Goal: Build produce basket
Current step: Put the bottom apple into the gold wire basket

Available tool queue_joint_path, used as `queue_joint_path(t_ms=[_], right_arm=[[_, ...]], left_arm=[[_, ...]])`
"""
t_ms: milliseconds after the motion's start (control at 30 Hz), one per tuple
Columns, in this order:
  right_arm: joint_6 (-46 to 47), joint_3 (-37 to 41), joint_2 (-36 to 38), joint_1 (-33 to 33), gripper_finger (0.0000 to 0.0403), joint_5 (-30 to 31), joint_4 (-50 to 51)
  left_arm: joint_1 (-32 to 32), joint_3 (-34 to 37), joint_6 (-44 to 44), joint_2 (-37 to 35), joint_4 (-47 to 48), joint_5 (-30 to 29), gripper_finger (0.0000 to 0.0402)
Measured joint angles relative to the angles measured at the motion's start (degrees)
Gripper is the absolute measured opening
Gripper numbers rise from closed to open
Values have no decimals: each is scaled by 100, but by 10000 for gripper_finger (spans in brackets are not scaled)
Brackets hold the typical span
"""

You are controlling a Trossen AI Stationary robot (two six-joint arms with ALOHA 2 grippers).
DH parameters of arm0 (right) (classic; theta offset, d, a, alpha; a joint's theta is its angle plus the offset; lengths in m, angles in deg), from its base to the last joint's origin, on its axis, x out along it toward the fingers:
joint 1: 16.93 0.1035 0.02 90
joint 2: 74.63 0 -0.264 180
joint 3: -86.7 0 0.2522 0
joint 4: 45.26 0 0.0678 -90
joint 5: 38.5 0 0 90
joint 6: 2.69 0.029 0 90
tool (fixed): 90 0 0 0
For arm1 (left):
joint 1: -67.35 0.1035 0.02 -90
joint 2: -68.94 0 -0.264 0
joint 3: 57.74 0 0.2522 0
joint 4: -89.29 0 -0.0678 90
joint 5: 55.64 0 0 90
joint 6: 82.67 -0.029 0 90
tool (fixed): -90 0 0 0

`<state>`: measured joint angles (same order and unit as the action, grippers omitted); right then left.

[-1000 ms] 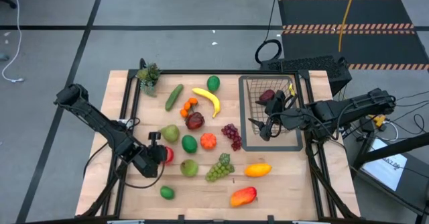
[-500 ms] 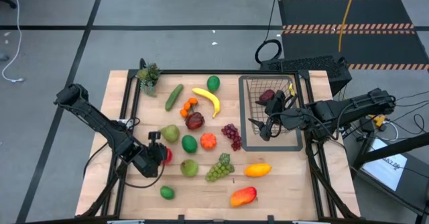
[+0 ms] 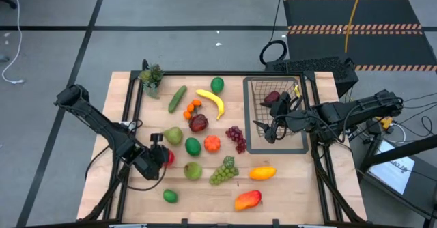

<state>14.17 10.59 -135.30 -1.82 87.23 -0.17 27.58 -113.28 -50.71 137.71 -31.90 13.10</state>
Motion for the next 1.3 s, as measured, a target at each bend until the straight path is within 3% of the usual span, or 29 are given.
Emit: queue_joint_path(t_ms=[400,867,1000,1200,1300], right_arm=[[0,0,-2,0,336,2,15],[0,2,-2,0,336,0,15],[1,2,-2,0,336,2,15],[0,2,-2,0,336,2,15],[2,2,-37,0,336,8,-21]], left_arm=[[0,8,229,-668,348,-2,120],[-7,829,255,-712,-705,152,118],[-7,859,232,-712,-669,153,89],[-7,842,90,-716,-632,169,12],[-2,739,4,-820,-505,162,12]])
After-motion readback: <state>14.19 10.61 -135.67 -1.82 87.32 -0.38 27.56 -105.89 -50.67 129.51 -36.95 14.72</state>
